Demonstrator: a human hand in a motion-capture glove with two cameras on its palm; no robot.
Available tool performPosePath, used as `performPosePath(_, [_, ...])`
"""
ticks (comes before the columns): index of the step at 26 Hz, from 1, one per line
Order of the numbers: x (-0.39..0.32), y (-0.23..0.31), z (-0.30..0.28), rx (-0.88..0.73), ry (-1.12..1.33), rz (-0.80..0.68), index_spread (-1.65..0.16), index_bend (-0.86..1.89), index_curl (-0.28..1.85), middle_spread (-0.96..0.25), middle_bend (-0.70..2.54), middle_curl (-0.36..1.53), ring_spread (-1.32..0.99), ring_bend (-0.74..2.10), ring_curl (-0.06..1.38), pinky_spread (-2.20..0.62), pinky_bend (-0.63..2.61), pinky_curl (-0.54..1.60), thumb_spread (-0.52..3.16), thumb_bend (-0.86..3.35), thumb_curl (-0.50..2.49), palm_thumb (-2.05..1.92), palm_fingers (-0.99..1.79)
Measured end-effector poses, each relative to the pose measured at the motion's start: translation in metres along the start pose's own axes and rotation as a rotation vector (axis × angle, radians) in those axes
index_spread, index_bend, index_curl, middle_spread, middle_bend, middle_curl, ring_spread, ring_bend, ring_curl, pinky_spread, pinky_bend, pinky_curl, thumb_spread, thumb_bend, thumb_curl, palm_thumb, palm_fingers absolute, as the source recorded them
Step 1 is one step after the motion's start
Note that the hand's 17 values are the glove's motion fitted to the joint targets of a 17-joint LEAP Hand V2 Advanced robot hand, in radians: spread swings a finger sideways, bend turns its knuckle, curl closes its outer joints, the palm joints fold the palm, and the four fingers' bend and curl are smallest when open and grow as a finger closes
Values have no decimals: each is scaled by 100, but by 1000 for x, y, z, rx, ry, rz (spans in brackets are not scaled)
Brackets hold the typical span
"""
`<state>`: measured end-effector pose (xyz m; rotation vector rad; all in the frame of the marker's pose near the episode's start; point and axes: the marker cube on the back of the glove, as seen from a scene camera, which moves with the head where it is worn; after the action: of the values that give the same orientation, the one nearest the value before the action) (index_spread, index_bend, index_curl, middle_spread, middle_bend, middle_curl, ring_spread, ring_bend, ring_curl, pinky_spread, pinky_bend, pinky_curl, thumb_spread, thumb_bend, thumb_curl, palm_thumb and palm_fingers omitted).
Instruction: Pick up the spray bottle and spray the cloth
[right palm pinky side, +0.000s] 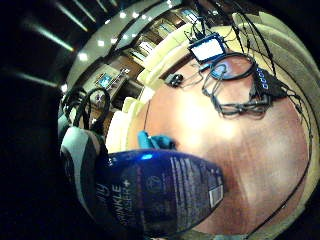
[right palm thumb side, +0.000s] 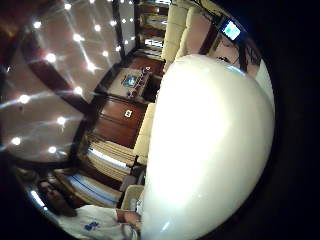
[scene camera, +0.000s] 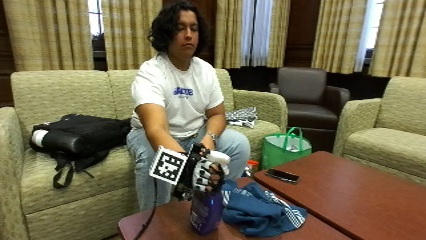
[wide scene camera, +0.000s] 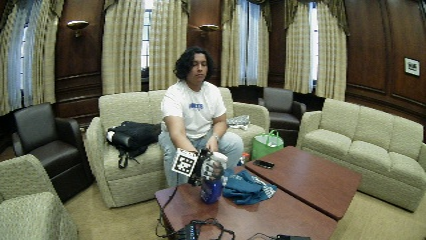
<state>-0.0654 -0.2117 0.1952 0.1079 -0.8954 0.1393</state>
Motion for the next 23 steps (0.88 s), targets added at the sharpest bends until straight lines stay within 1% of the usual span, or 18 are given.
performPosePath(4, [-8,16,-18,13,-6,-29,-28,21,38,-21,58,52,-21,59,43,-27,39,39,61,-2,57,97,142])
performPosePath(9, [-39,26,-52,103,-6,-89,-27,21,41,-21,60,53,-21,60,44,-28,42,40,58,-3,60,97,140])
performPosePath(12, [-62,33,-75,57,55,-104,-27,22,43,-21,61,53,-21,61,44,-29,42,40,56,-2,62,97,139])
performPosePath(14, [-79,38,-88,18,116,-90,-27,22,44,-21,61,53,-21,61,44,-29,43,40,56,-2,63,97,139])
performPosePath(16, [-96,38,-96,1,195,-117,-27,22,45,-21,62,53,-21,61,44,-29,43,40,55,-3,64,97,139])
performPosePath(19, [-123,28,-97,-29,361,-236,-27,22,47,-21,62,53,-21,62,44,-29,44,40,54,-3,65,97,138])
performPosePath(23, [-155,17,-83,-111,607,-368,-27,22,48,-21,63,53,-21,62,45,-30,44,40,54,-3,67,96,138])
